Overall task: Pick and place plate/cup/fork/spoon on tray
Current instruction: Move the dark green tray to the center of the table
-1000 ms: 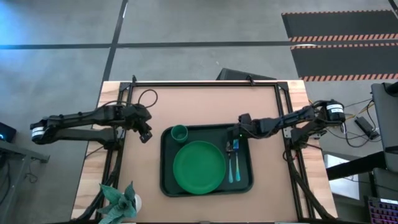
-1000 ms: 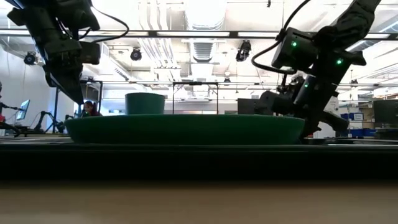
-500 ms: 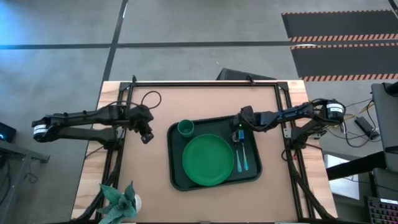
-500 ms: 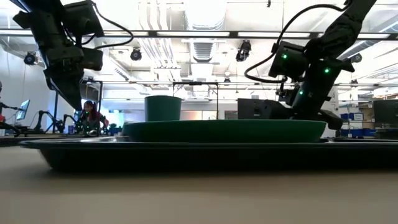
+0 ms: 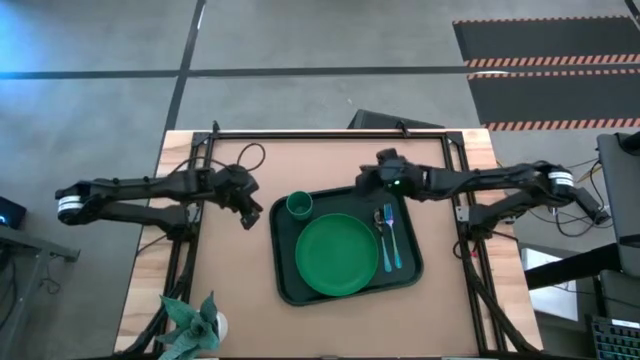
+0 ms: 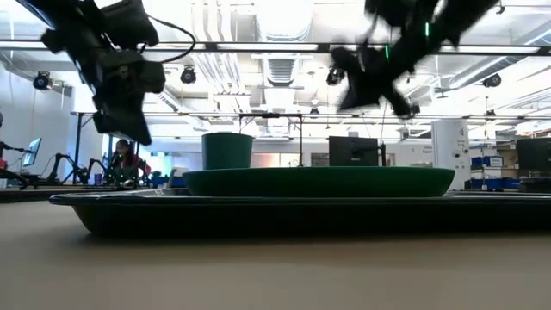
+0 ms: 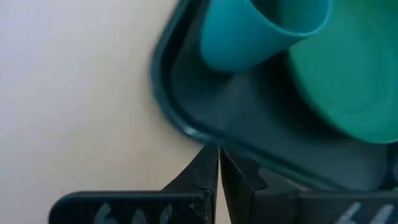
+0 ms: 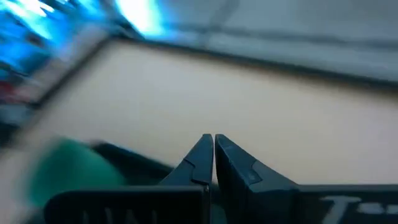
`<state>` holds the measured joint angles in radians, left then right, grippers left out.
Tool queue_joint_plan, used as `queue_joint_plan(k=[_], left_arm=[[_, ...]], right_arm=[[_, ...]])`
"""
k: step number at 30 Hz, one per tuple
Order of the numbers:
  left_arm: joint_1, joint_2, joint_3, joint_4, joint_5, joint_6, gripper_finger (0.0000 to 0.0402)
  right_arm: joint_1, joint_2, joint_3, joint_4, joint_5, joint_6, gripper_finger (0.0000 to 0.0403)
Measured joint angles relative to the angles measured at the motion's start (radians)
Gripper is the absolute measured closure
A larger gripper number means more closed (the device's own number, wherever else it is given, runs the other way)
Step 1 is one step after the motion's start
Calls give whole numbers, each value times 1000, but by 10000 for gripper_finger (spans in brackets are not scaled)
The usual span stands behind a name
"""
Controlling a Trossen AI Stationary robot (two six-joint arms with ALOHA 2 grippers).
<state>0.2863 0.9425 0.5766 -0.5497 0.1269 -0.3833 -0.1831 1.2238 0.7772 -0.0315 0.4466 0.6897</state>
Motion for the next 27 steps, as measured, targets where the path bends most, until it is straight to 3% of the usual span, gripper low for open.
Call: queue_joint_plan(k=[6,13,27], left_arm=[[-1,119,-29,75,41,3,402],[-10,231,-28,216,57,23,402],[-12,408,-17,313,62,23,402]], right_arm=[[83,-60,182,-22,2,-165,394],[155,-38,342,-24,26,-316,394],[165,85,424,-114,27,-342,394]])
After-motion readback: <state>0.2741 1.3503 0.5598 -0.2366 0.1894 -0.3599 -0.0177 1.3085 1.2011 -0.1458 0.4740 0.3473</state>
